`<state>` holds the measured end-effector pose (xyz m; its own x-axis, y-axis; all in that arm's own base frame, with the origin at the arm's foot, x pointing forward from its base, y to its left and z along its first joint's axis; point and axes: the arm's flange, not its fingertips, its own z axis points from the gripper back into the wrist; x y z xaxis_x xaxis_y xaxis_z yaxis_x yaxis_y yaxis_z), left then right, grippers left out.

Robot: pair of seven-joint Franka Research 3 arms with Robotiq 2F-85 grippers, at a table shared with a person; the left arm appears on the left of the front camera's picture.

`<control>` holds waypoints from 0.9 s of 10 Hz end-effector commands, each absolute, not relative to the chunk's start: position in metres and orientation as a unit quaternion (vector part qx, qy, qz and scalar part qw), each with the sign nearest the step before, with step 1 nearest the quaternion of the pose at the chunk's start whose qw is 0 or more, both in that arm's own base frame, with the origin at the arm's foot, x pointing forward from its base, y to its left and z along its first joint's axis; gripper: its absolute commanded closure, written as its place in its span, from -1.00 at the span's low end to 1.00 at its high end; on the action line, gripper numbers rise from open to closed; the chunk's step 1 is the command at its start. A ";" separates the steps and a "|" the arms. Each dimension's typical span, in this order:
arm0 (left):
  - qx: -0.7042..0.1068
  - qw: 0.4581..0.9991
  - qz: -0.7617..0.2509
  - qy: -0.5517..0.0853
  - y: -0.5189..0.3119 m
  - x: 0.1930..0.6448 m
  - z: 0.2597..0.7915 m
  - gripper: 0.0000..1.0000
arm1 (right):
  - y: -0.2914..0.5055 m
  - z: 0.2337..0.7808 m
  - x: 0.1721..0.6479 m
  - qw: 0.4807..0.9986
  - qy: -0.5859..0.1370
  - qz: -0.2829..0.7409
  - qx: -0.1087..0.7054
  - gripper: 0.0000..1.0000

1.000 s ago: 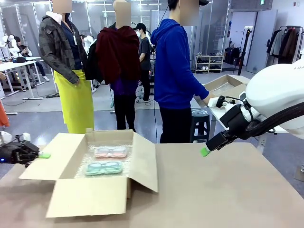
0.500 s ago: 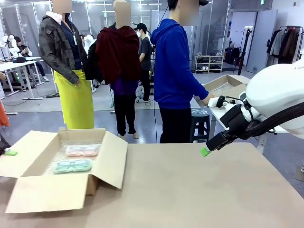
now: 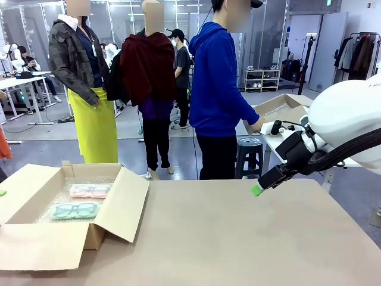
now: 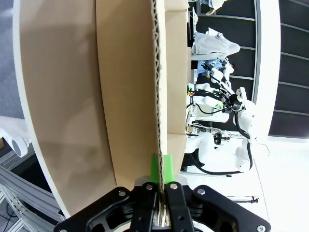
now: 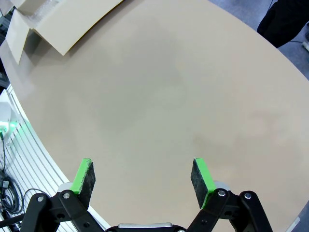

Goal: Pack the glasses set securely to prepare it for shipping.
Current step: Position the Package Box on the left side of the table.

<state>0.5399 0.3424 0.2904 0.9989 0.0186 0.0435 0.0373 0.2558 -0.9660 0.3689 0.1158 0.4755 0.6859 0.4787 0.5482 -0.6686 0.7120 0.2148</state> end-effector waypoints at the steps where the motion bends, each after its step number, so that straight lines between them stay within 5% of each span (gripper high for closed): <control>1: -0.612 0.791 0.001 -0.020 0.339 0.537 0.288 0.96 | 0.117 0.473 0.368 0.894 -0.238 0.324 0.199 -1.00; 4: -0.612 0.791 -0.007 -0.023 0.342 0.540 0.290 0.85 | 0.117 0.473 0.368 0.894 -0.238 0.324 0.199 -1.00; 5: -0.599 0.799 -0.011 -0.039 0.342 0.537 0.293 0.16 | 0.117 0.473 0.368 0.894 -0.238 0.324 0.199 -1.00; 6: -0.596 0.801 -0.006 -0.046 0.343 0.534 0.294 0.09 | 0.117 0.473 0.368 0.894 -0.238 0.324 0.199 -1.00; 7: -0.588 0.807 -0.009 -0.052 0.346 0.530 0.297 -0.60 | 0.117 0.473 0.368 0.894 -0.238 0.324 0.199 -1.00; 8: -0.590 0.805 -0.011 -0.056 0.348 0.528 0.299 -0.66 | 0.117 0.473 0.368 0.894 -0.238 0.324 0.199 -1.00; 9: -0.586 0.808 -0.015 -0.060 0.353 0.527 0.305 -1.00 | 0.117 0.473 0.368 0.894 -0.238 0.324 0.199 -1.00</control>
